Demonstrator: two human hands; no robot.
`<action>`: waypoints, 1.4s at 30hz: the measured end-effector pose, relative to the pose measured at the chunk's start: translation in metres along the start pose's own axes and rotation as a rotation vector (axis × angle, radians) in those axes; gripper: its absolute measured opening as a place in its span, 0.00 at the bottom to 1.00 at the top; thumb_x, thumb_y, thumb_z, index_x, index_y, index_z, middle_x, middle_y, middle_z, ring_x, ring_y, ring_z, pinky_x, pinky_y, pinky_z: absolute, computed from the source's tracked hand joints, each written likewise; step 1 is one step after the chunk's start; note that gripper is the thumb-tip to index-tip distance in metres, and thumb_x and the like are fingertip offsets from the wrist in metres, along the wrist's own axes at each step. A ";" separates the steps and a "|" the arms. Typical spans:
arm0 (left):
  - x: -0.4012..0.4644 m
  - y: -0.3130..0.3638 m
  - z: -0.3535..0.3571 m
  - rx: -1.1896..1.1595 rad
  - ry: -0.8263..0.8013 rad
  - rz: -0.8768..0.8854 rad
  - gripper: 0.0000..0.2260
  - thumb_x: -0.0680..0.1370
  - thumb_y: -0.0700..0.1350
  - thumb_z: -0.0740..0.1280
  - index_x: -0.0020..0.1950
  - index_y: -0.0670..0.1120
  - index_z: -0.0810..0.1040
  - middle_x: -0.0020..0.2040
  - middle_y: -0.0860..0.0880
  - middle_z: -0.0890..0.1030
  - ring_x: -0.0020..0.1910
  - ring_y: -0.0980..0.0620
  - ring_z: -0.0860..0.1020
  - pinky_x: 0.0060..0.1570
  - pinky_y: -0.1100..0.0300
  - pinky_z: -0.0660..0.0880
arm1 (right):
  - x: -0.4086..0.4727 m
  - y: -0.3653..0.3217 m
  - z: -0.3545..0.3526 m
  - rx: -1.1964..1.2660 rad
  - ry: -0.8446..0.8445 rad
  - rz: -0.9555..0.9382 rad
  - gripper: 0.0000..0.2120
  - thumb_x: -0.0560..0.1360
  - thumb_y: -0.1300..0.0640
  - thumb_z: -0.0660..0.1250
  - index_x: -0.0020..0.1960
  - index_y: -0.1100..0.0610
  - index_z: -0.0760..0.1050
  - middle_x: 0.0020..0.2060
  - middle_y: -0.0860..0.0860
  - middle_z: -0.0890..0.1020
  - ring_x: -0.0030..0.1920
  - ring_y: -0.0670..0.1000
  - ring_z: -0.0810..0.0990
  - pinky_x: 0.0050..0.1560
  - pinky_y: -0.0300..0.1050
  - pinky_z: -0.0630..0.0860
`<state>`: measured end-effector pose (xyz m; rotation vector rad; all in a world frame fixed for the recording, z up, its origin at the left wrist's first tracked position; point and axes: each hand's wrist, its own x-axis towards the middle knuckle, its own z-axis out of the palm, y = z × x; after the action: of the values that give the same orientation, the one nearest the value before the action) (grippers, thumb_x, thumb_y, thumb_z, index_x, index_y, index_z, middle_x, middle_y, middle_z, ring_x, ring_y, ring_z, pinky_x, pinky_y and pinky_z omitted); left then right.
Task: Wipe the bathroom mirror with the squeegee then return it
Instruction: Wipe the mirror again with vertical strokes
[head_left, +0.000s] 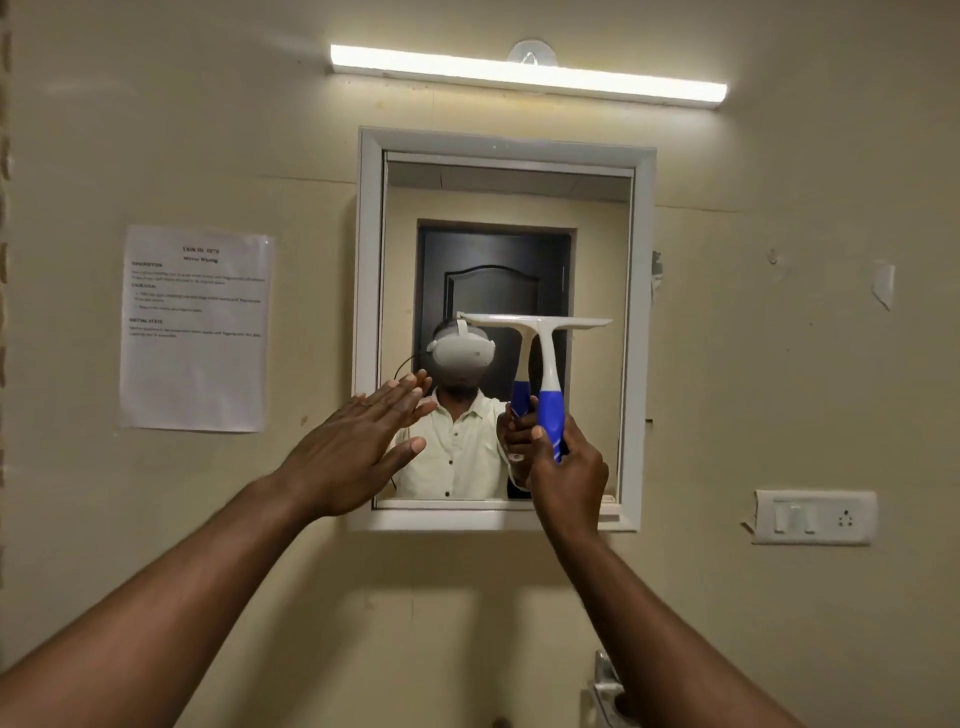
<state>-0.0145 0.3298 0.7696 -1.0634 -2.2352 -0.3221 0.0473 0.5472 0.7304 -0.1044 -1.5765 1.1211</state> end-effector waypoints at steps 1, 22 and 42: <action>-0.002 0.001 0.001 -0.003 -0.009 0.001 0.27 0.79 0.60 0.48 0.74 0.57 0.39 0.77 0.57 0.44 0.75 0.60 0.43 0.73 0.60 0.43 | -0.010 0.008 -0.004 0.001 -0.014 0.025 0.17 0.76 0.56 0.65 0.64 0.58 0.74 0.44 0.56 0.81 0.43 0.54 0.80 0.46 0.48 0.80; -0.041 0.021 0.012 -0.039 -0.080 -0.006 0.30 0.78 0.62 0.47 0.76 0.53 0.44 0.78 0.55 0.46 0.73 0.64 0.42 0.74 0.57 0.45 | -0.144 0.084 -0.062 -0.154 -0.082 0.303 0.09 0.75 0.56 0.66 0.55 0.54 0.77 0.29 0.52 0.76 0.31 0.58 0.79 0.34 0.45 0.76; 0.008 0.027 -0.003 0.000 0.054 0.083 0.25 0.78 0.61 0.47 0.69 0.62 0.35 0.70 0.66 0.36 0.70 0.68 0.35 0.70 0.66 0.39 | 0.101 -0.081 -0.028 -0.114 0.049 -0.167 0.13 0.77 0.54 0.63 0.57 0.61 0.75 0.33 0.46 0.73 0.32 0.41 0.72 0.30 0.27 0.65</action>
<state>0.0033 0.3507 0.7756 -1.1304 -2.1365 -0.3112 0.0732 0.5807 0.8565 -0.0741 -1.5744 0.8932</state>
